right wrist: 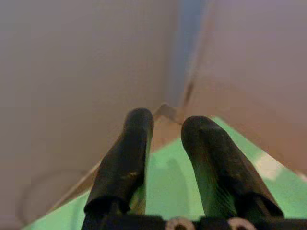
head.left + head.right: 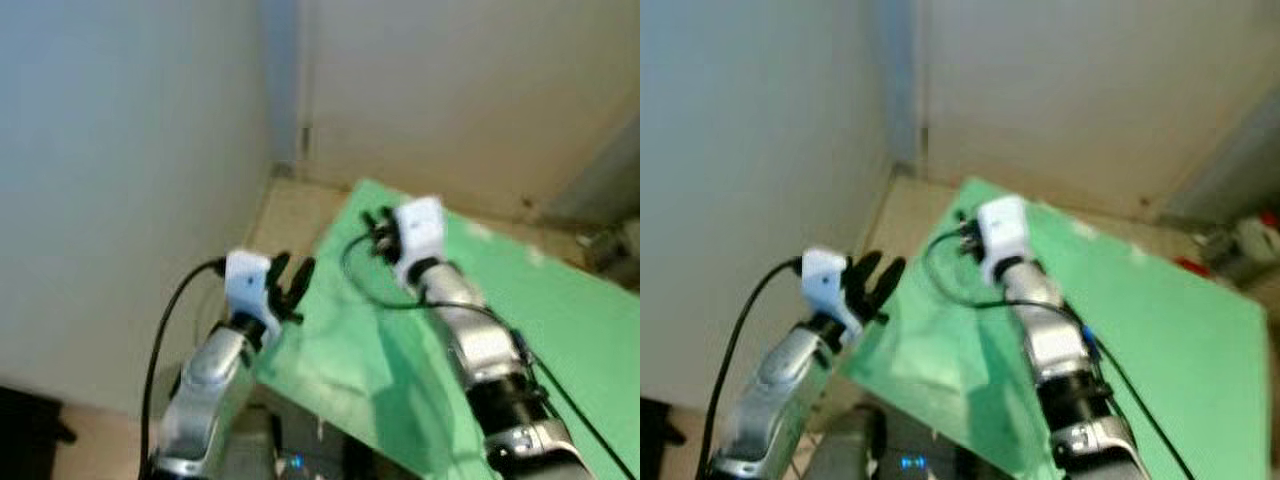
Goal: Hang keys on a hook
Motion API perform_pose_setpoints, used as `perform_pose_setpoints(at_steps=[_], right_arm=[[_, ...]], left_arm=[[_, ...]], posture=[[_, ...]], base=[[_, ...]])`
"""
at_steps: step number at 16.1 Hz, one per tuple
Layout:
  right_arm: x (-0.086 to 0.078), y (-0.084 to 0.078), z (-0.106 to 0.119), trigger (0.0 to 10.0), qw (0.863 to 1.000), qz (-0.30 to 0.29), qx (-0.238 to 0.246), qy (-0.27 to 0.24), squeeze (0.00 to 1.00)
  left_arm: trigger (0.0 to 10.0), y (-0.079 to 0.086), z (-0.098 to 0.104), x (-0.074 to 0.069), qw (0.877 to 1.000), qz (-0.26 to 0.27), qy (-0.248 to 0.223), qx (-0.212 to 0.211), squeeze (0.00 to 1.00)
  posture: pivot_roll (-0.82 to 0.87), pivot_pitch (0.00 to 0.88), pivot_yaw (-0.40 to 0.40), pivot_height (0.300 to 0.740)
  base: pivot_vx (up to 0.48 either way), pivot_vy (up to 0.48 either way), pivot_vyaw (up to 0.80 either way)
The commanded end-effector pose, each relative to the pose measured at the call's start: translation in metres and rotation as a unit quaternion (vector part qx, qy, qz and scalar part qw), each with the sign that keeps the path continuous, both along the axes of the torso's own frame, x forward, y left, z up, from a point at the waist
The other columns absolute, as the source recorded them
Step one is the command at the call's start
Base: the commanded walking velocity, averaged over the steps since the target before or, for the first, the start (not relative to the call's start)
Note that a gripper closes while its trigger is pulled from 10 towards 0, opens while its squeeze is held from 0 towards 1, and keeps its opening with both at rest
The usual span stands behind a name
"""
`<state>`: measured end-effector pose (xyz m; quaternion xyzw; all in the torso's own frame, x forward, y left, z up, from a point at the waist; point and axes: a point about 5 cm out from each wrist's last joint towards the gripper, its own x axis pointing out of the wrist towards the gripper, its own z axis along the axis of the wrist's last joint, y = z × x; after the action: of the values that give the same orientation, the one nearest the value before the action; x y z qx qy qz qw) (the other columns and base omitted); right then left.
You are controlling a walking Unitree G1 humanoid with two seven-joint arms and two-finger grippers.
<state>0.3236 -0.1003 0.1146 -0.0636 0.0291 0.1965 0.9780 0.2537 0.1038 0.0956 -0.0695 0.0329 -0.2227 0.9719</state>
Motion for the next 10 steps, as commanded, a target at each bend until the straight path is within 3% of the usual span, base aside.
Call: perform_pose_setpoints(at_steps=[1, 3, 4, 7, 9, 10], right_arm=[[0.000, -0.018, -0.012, 10.0, 0.999, -0.026, -0.043, 0.021, 0.00], [0.004, -0.022, -0.014, 10.0, 0.997, -0.032, -0.063, 0.024, 0.00], [0.006, -0.024, -0.014, 10.0, 0.996, -0.039, -0.074, 0.023, 1.00], [0.014, -0.028, -0.022, 10.0, 0.989, -0.048, -0.131, 0.053, 1.00], [0.015, -0.033, -0.031, 10.0, 0.985, -0.062, -0.141, 0.077, 1.00], [0.017, -0.043, -0.036, 10.0, 0.982, -0.095, -0.136, 0.091, 1.00]], left_arm=[[10.0, -0.011, -0.001, -0.006, 1.000, -0.020, 0.003, -0.002, 0.00], [10.0, -0.013, -0.002, -0.008, 1.000, -0.023, 0.006, -0.004, 0.00], [10.0, -0.013, -0.002, -0.009, 1.000, -0.024, 0.006, -0.004, 0.00], [10.0, -0.014, -0.002, -0.012, 1.000, -0.026, 0.009, -0.003, 0.00], [10.0, -0.015, -0.003, -0.016, 1.000, -0.029, 0.012, -0.002, 0.00], [10.0, -0.015, -0.004, -0.019, 0.999, -0.034, 0.016, -0.001, 0.00]], posture=[[0.11, 0.205, -0.065, 0.740], [0.11, 0.208, -0.070, 0.740], [0.12, 0.209, -0.073, 0.740], [0.12, 0.218, -0.077, 0.740], [0.12, 0.237, -0.077, 0.740], [0.12, 0.244, -0.075, 0.740]], base=[[0.000, 0.000, 0.00], [0.000, 0.000, 0.00], [0.000, 0.000, 0.00], [0.000, 0.000, 0.00], [0.000, 0.000, 0.00], [0.000, 0.000, 0.00]])
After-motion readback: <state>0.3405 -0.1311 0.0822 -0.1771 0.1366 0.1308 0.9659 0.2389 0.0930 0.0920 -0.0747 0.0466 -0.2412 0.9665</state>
